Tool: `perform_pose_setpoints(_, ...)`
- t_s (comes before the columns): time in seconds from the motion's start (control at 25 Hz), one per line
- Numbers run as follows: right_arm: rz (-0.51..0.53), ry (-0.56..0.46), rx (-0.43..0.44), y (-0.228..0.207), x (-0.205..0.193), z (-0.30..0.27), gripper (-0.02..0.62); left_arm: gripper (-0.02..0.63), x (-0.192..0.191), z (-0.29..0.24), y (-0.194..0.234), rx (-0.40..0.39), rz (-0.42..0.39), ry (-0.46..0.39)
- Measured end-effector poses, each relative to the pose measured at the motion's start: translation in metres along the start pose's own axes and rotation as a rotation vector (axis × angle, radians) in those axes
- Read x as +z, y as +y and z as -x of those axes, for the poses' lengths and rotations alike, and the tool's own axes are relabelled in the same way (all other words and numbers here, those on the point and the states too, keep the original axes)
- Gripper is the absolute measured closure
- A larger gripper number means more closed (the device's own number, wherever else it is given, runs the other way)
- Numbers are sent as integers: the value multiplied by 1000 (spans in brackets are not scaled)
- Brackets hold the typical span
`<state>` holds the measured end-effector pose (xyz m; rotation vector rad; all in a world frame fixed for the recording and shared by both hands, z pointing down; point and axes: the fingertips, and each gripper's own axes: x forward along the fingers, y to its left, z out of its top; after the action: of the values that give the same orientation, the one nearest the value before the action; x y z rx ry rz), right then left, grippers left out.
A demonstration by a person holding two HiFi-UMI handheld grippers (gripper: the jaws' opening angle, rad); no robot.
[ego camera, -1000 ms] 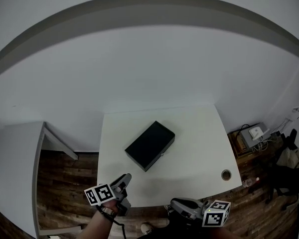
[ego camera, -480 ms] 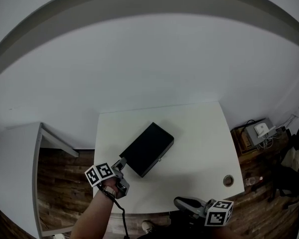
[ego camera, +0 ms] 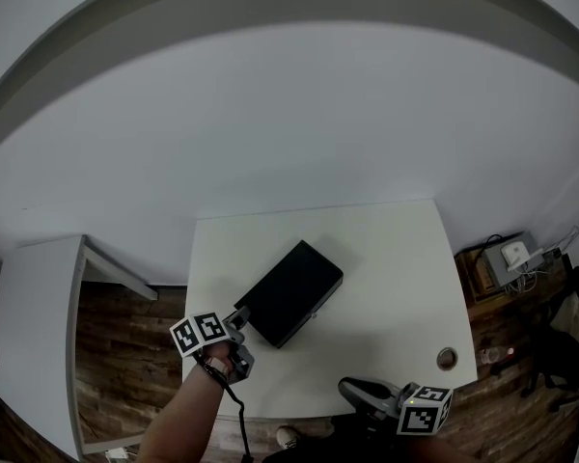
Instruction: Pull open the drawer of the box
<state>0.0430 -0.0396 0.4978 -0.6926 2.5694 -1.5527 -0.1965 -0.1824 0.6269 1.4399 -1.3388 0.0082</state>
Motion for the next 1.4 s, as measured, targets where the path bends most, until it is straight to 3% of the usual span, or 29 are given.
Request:
perform_pose_setpoints(0.2,30,24,10,-1,4,-12,566,460,-1,-1,1,57,-24,31)
perform_pose_setpoints(0.32,127,68,-27,-16,3,-19,566,457,-3,-1,2,70,-21,22)
perform_pose_setpoints(0.44,322,142,-132,-45,9,-31,559,457,-1,-1,3,74,-13,11)
perform_pose_setpoints(0.64,747,311,-353,-100,35,-56,534,457,-1,-1,3,69,-2,3)
perform_pose_setpoints(0.76,892,393,-408,-125,40,-80,514,457,-2,-1,3,66,-1,2)
perform_pose_setpoints(1.0,939,529,-439,-151,21,-123,488,455,-1,-1,2,61,3,3)
perform_pose_setpoints(1.4,930,604,-435,-161,13,-149,482,453,-1,0,3,57,1,-3)
